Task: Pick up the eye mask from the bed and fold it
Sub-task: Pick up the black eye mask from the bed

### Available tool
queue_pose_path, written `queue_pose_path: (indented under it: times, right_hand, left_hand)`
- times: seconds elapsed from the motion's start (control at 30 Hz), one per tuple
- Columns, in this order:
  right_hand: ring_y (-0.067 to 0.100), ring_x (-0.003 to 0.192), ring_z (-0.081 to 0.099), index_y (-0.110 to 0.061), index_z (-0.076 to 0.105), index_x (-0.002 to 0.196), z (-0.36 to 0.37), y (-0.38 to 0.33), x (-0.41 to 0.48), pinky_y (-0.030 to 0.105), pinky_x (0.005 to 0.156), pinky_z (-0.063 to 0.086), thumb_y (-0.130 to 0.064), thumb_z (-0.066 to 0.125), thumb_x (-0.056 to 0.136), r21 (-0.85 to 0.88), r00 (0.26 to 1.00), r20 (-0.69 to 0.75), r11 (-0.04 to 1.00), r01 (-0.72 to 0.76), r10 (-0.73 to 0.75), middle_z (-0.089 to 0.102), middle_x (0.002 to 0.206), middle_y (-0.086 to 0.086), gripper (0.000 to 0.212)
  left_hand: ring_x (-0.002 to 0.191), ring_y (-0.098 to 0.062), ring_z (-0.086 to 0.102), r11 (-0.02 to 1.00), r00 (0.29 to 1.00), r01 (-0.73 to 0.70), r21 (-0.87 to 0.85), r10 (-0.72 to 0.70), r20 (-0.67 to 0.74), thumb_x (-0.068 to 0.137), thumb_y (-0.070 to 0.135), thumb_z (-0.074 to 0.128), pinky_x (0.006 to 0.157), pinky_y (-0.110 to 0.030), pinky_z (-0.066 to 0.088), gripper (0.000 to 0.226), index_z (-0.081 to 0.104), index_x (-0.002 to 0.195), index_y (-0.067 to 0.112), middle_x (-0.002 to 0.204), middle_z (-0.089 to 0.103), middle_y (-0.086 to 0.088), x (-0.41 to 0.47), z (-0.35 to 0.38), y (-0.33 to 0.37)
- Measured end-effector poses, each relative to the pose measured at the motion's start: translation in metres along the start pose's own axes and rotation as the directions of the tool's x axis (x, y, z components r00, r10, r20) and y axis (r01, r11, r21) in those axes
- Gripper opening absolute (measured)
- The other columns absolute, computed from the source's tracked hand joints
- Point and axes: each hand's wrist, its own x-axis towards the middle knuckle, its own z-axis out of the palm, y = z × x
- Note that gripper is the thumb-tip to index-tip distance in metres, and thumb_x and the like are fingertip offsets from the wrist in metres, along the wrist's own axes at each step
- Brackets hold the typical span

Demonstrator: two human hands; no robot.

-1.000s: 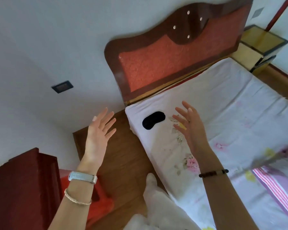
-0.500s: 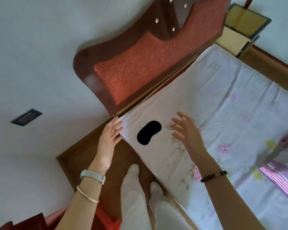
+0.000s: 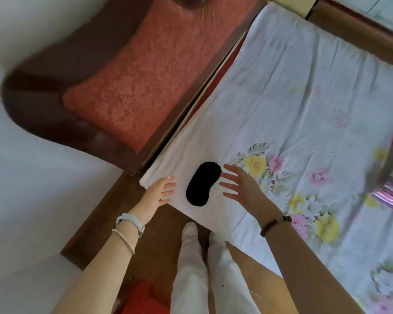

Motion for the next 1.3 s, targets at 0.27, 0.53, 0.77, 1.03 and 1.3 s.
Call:
queue_pose_path:
  times: [0.27,0.53,0.77,1.03,1.3]
  right_hand:
    - [0.024,0.114,0.065,-0.028,0.064,0.126,-0.010,0.050,0.084,0.043,0.092,0.052,-0.040,0.049,0.102,0.040,0.990,-0.098,0.994,-0.101,0.105,0.064,0.134,0.005,0.031]
    - [0.028,0.122,0.061,-0.031,0.061,0.131,-0.027,0.085,0.143,0.054,0.106,0.048,-0.043,0.052,0.101,0.127,0.994,-0.059,0.988,-0.089,0.097,0.062,0.135,0.001,0.034]
    - [0.022,0.120,0.064,-0.026,0.050,0.141,-0.023,0.103,0.160,0.048,0.101,0.053,-0.035,0.054,0.101,0.149,0.990,-0.141,0.988,0.029,-0.008,0.064,0.128,-0.004,0.041]
    - [0.025,0.119,0.062,-0.006,0.059,0.135,-0.019,0.105,0.170,0.042,0.103,0.052,-0.020,0.055,0.102,0.082,0.989,-0.148,0.997,-0.006,0.018,0.066,0.126,0.014,0.036]
    - [0.026,0.114,0.068,-0.009,0.060,0.125,-0.020,0.090,0.156,0.043,0.102,0.054,-0.019,0.062,0.099,0.074,0.994,-0.108,0.997,0.035,-0.027,0.069,0.121,0.013,0.028]
  left_hand:
    - [0.127,-0.026,0.056,0.999,1.000,-0.011,0.034,0.011,0.003,0.105,0.029,0.043,0.103,-0.036,0.044,0.035,0.057,0.134,0.014,0.134,0.061,-0.009,0.096,0.013,-0.026]
    - [0.125,-0.013,0.056,0.975,0.984,-0.174,0.139,0.176,0.001,0.104,0.033,0.044,0.098,-0.026,0.046,0.029,0.058,0.130,0.030,0.128,0.063,0.006,0.157,0.023,-0.062]
    - [0.108,0.011,0.056,0.890,0.947,-0.315,0.330,0.316,0.051,0.099,0.022,0.059,0.100,-0.012,0.043,0.034,0.056,0.133,0.025,0.120,0.063,0.012,0.174,0.037,-0.082]
    - [0.088,-0.001,0.061,0.863,0.936,-0.312,0.396,0.352,-0.029,0.091,0.016,0.070,0.077,-0.007,0.045,0.019,0.068,0.108,0.023,0.095,0.066,0.010,0.185,0.056,-0.081]
    - [0.099,-0.022,0.069,0.921,0.958,-0.273,0.276,0.285,-0.005,0.099,0.019,0.059,0.088,-0.036,0.056,0.004,0.060,0.103,0.018,0.102,0.072,-0.009,0.160,0.061,-0.066]
